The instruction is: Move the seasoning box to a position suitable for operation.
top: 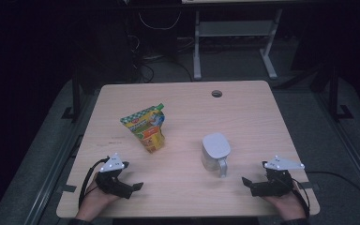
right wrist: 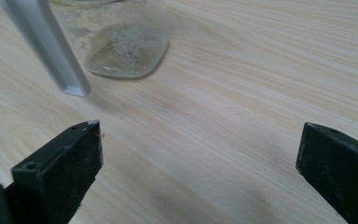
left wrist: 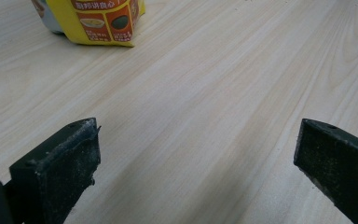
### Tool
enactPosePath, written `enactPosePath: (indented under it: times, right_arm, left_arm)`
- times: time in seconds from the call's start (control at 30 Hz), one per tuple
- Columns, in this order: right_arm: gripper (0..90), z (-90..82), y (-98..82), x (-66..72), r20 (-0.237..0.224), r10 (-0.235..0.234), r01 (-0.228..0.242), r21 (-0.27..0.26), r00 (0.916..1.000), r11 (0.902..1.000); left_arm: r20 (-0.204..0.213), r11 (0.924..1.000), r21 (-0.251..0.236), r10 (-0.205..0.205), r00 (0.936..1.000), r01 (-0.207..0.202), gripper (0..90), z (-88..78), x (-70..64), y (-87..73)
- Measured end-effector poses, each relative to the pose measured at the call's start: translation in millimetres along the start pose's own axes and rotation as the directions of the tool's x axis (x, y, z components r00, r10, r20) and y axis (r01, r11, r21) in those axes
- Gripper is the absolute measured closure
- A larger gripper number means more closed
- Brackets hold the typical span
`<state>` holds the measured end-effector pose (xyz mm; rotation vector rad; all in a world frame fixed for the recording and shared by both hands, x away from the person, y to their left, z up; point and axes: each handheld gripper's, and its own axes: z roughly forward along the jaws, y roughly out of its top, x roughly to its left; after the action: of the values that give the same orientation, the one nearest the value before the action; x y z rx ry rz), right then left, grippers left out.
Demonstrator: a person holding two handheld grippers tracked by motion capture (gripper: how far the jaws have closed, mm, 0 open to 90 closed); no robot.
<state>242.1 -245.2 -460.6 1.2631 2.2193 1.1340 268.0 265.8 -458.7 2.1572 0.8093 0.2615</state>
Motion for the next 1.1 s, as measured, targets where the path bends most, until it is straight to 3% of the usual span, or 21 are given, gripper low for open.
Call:
enactPosePath:
  times: [0.37, 0.63, 1.1]
  right_arm:
    - [0.2, -7.5, -1.4, 9.7, -0.033, 0.003, -0.003, 0.0, 0.9994, 1.0]
    - [5.5, -10.5, 5.8, 19.6, -0.058, -0.015, 0.013, -0.035, 0.9982, 0.9993]
    - [13.0, -9.1, 13.1, 32.5, -0.076, -0.028, 0.025, -0.04, 0.9967, 0.9989]
  left_arm:
    - [0.014, 0.9999, -0.002, -0.01, 0.9998, 0.01, 0.0, 3.2, -1.9, 1.8]
    - [0.029, 1.0, -0.001, 0.003, 0.9996, -0.003, 0.0, 5.5, -6.5, 4.1]
    - [0.041, 0.9997, 0.002, 0.023, 0.9989, -0.023, 0.0, 7.0, -10.5, 5.4]
